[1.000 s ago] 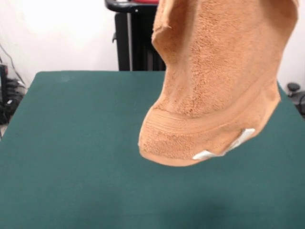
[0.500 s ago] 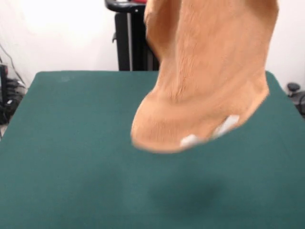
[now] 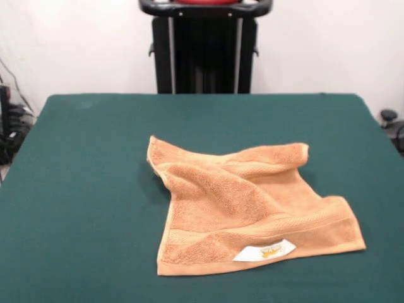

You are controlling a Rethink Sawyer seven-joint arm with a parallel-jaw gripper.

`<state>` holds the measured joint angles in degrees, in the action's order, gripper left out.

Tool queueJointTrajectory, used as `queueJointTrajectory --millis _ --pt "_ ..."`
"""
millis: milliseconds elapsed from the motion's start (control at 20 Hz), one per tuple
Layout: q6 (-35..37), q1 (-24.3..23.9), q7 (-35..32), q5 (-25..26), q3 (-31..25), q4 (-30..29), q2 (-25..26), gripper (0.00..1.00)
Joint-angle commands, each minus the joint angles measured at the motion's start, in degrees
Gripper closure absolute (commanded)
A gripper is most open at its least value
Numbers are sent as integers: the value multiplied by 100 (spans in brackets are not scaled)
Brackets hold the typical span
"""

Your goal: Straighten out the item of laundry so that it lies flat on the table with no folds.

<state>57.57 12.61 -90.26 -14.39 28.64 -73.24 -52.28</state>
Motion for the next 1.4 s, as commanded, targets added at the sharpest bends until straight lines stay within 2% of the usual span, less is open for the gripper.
queueJointTrajectory --millis 50,450,1000,1400 --pt "-89 195 -514 184 -612 -1388 -61 0" --pt "-226 219 -785 186 -693 -1305 81 0" --pt "85 202 -960 299 -735 -586 543 0" --pt "-603 176 -962 285 -834 -753 789 0"
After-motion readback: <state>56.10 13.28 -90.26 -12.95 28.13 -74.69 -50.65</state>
